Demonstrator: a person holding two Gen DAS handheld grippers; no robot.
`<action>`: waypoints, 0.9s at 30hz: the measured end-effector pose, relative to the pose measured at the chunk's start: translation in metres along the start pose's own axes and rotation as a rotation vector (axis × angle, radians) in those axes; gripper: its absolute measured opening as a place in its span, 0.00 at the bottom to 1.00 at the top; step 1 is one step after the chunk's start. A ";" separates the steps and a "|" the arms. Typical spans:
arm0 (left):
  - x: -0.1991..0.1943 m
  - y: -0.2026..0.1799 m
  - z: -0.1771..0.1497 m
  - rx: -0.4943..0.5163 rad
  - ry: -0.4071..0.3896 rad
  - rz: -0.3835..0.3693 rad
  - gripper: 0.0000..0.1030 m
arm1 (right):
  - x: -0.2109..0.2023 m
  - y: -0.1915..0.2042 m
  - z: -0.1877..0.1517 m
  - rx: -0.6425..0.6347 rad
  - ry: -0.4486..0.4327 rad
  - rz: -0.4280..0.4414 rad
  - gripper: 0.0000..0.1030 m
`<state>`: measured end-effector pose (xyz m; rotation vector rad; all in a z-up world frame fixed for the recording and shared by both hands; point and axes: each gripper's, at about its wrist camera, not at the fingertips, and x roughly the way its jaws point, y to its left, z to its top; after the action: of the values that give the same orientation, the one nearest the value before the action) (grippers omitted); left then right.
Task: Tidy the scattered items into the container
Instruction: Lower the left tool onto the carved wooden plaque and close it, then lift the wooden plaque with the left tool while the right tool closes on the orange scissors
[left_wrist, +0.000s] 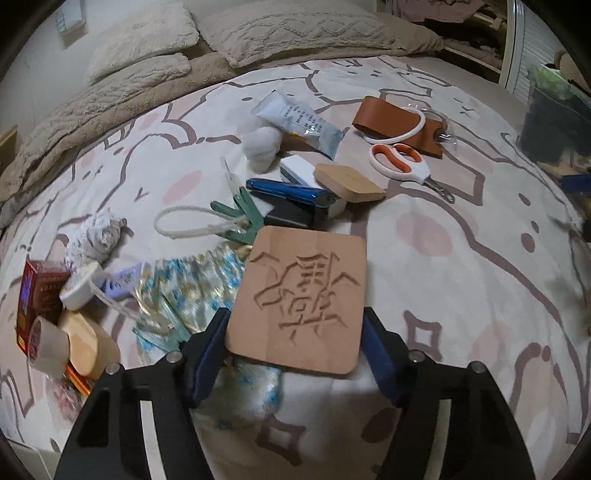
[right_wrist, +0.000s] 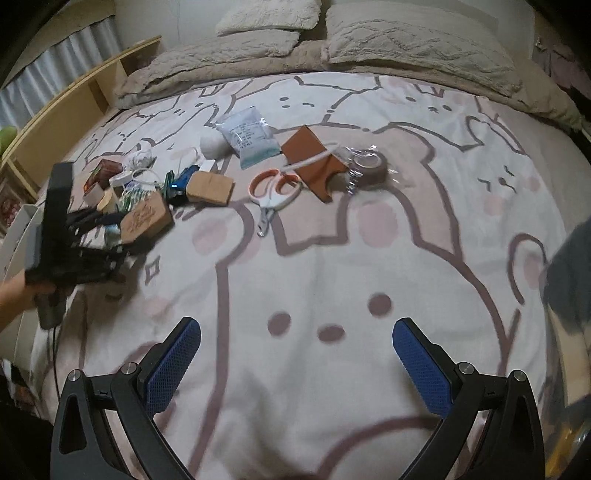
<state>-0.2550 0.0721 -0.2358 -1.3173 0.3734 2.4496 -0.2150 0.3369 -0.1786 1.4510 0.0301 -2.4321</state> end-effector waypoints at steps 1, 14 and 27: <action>-0.001 -0.002 -0.002 -0.003 -0.001 -0.006 0.67 | 0.006 0.004 0.007 0.001 0.008 0.007 1.00; -0.030 -0.018 -0.034 -0.078 0.014 -0.136 0.65 | 0.078 0.033 0.060 -0.058 -0.059 -0.102 0.64; -0.052 -0.037 -0.070 -0.113 0.044 -0.251 0.64 | 0.108 0.055 0.049 -0.136 -0.111 -0.200 0.27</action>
<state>-0.1604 0.0700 -0.2322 -1.3735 0.0737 2.2633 -0.2897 0.2487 -0.2400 1.3075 0.3245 -2.6072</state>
